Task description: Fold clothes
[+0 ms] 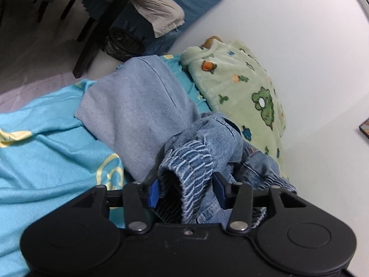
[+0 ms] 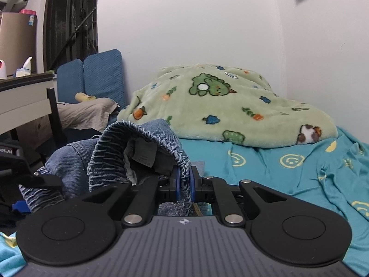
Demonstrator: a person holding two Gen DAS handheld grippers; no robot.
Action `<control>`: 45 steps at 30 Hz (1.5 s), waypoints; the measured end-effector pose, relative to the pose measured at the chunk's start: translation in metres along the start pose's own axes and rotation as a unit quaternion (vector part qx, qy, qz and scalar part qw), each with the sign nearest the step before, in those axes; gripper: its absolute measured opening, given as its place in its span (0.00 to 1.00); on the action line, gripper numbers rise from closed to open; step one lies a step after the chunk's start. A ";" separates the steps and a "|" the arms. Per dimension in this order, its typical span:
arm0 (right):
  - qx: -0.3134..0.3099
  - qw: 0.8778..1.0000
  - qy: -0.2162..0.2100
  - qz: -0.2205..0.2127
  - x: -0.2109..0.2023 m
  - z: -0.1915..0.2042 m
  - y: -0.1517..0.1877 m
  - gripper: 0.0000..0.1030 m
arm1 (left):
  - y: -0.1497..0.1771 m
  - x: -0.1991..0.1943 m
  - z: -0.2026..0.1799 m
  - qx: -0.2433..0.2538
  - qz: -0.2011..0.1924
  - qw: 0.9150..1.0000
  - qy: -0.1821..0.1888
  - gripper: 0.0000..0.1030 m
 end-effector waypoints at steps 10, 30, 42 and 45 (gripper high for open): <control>0.089 0.996 -0.018 -0.006 -0.009 -0.032 -0.003 0.07 | 0.002 -0.012 0.004 0.006 -0.020 1.000 -0.009 0.54; 0.297 0.937 0.169 -0.072 -0.014 -0.222 -0.026 0.00 | 0.042 -0.019 -0.039 0.052 0.044 0.993 0.094 0.56; 0.400 0.914 0.060 0.029 -0.007 -0.165 0.045 0.44 | 0.029 -0.019 -0.021 -0.020 0.026 0.995 0.097 0.64; 0.396 0.916 0.043 0.045 0.002 -0.154 0.052 0.44 | 0.039 -0.012 -0.027 -0.002 0.049 0.994 0.098 0.64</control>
Point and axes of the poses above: each gripper's, at about its wrist camera, not at the fingertips, and x roughly the way its jaws point, z to its left, y to its underside, the point moved 4 cm from there along x, roughly the way its jaws point, and after that the axes turned 15 degrees about -z, right-handed, at the moved point
